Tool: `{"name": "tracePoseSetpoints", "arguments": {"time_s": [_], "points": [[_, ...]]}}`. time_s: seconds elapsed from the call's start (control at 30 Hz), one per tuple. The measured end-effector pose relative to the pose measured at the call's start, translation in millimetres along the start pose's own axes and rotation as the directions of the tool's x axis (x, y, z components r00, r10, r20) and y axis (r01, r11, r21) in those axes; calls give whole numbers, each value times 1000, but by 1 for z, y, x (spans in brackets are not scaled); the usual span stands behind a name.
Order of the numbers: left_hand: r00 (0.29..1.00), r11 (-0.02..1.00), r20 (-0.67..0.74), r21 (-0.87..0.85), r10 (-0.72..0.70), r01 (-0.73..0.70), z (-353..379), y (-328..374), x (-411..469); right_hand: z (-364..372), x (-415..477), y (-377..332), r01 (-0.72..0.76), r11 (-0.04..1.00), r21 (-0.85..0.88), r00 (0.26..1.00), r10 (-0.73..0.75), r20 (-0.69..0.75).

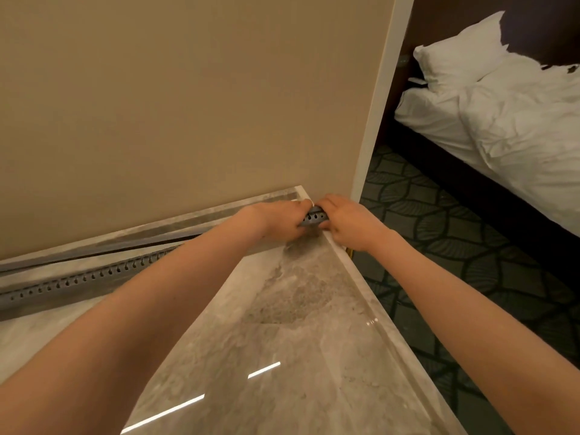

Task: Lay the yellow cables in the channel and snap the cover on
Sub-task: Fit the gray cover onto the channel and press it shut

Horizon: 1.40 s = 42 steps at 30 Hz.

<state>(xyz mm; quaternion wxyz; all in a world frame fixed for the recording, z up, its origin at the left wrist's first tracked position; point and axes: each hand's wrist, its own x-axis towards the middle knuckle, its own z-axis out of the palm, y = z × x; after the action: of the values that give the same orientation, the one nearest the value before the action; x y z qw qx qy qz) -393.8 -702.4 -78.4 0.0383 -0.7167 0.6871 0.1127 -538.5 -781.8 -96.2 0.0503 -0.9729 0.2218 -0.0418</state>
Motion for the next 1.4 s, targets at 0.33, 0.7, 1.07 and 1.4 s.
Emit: {"name": "tracePoseSetpoints", "arguments": {"time_s": [0.33, 0.7, 1.07, 1.4], "points": [[889, 966, -412, 64, -203, 250, 34, 22, -4, -1, 13, -4, -3, 998, -55, 1000, 4, 17], [893, 968, -398, 38, -212, 246, 32, 18, 1, -13, 22, -2, 0, 1000, -28, 996, 3, 89], [917, 967, -331, -193, -223, 165, 20, 11, 5, 9, 44, -16, -112, 991, -68, 946, 85, -312], [813, 924, -439, -199, -383, 328, 23, 12, 8, 9, 59, -8, -43, 995, -92, 940, 10, -341]]}}
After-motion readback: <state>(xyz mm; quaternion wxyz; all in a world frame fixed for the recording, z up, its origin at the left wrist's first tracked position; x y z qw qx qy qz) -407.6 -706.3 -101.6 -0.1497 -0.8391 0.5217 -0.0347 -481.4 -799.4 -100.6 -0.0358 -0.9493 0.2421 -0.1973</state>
